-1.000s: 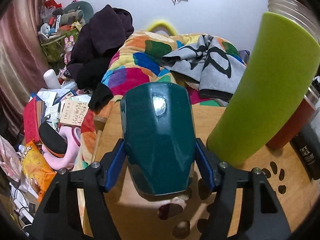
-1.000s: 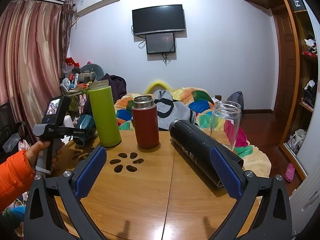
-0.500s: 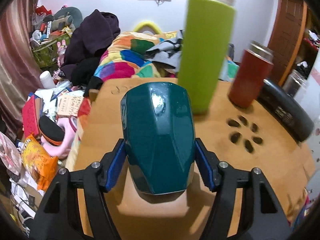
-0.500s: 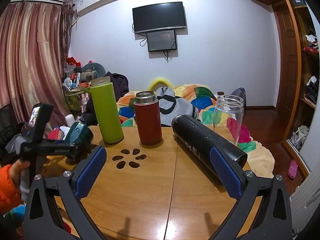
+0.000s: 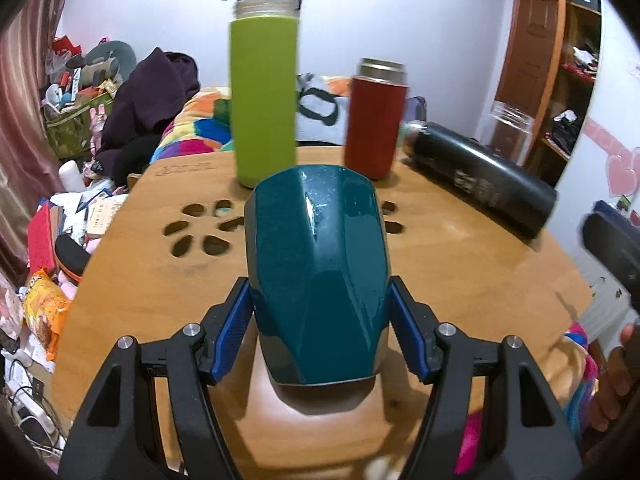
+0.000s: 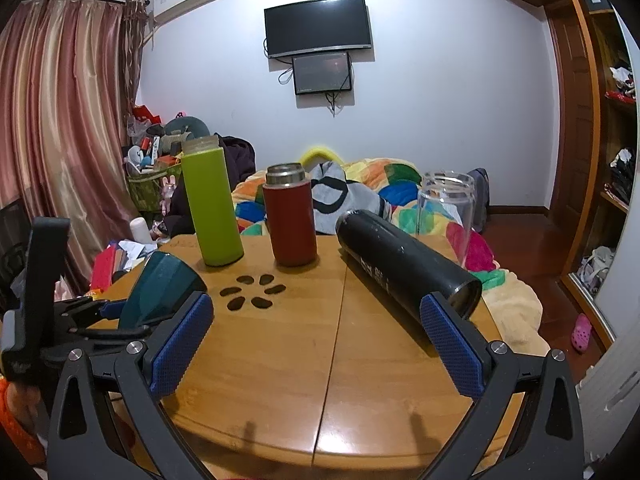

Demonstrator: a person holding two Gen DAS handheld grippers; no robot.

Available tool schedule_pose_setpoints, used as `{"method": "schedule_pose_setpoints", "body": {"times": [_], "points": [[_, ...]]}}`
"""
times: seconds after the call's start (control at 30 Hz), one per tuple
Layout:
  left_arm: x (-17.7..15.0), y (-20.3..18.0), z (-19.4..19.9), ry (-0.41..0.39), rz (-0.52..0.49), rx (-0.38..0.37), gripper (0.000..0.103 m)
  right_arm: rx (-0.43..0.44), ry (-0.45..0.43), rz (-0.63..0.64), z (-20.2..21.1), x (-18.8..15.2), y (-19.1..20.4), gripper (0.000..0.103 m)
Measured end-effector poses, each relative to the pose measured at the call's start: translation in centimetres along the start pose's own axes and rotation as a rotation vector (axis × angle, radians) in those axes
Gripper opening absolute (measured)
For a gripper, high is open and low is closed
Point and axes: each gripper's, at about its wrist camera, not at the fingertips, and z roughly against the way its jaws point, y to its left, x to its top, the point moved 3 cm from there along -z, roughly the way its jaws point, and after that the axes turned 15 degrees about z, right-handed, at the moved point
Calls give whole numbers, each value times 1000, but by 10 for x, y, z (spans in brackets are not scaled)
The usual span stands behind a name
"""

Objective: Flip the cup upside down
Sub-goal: 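Lift the teal cup with the left gripper and rotate it toward the right gripper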

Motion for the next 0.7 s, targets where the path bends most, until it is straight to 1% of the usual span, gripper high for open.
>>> {"method": "schedule_pose_setpoints", "body": {"times": [0.2,0.33,0.4,0.43,0.57,0.7], "points": [[-16,-22,11,-12,-58,-14,66,9,11,-6,2,-5,0,103],[-17,-22,17,-10,-57,-43,69,16,14,-1,1,-6,3,103],[-15,-22,26,-34,-55,-57,77,20,14,2,1,-6,4,103],[-14,-22,31,-50,-62,-60,78,22,15,2,1,-6,5,103],[-13,-17,51,-103,-90,-68,79,51,16,-8,-2,-7,10,103],[-4,6,69,-162,-71,-32,79,107,15,-9,-6,-10,23,103]]}}
